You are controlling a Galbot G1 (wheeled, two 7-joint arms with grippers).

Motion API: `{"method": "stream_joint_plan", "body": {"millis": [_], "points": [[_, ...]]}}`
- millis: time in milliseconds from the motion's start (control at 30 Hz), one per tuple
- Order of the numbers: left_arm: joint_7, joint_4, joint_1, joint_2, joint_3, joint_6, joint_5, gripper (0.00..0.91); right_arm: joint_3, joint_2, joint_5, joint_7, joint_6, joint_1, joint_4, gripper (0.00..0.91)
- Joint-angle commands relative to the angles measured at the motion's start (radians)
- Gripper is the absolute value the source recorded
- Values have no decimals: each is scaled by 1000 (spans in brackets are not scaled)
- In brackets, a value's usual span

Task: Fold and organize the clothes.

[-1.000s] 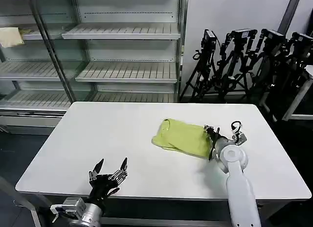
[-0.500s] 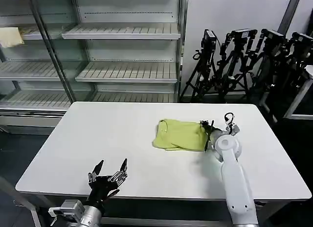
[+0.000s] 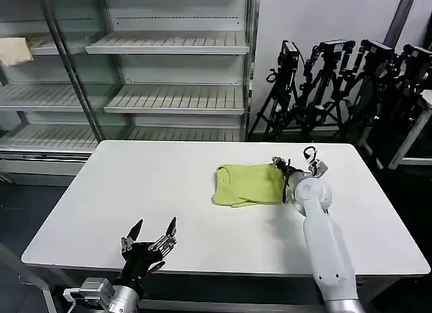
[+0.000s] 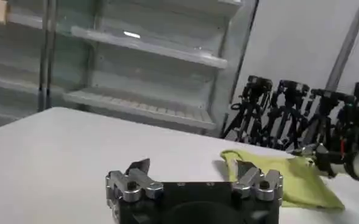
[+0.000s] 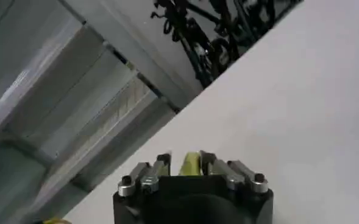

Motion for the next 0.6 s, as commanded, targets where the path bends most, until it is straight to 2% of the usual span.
{"method": "stream_joint_plan", "body": {"millis": [33, 133, 233, 333, 467, 600], "points": [[5, -19, -4, -3, 10, -8, 16, 907, -94, -127, -492, -105, 199, -230, 326, 907], [6, -23, -5, -1, 14, -22, 15, 907, -73, -172, -576, -124, 237, -333, 442, 907], [8, -26, -7, -7, 18, -33, 16, 907, -49, -191, -652, -139, 244, -439, 553, 907], [8, -22, -11, -11, 26, -36, 42, 907, -12, -187, -715, -164, 246, -560, 669, 907], [12, -9, -18, -3, 33, -58, 104, 907, 58, -173, -802, -194, 290, -741, 781, 907], [19, 2, -28, -1, 38, -82, 170, 907, 109, -160, -830, -210, 314, -867, 853, 907]]}}
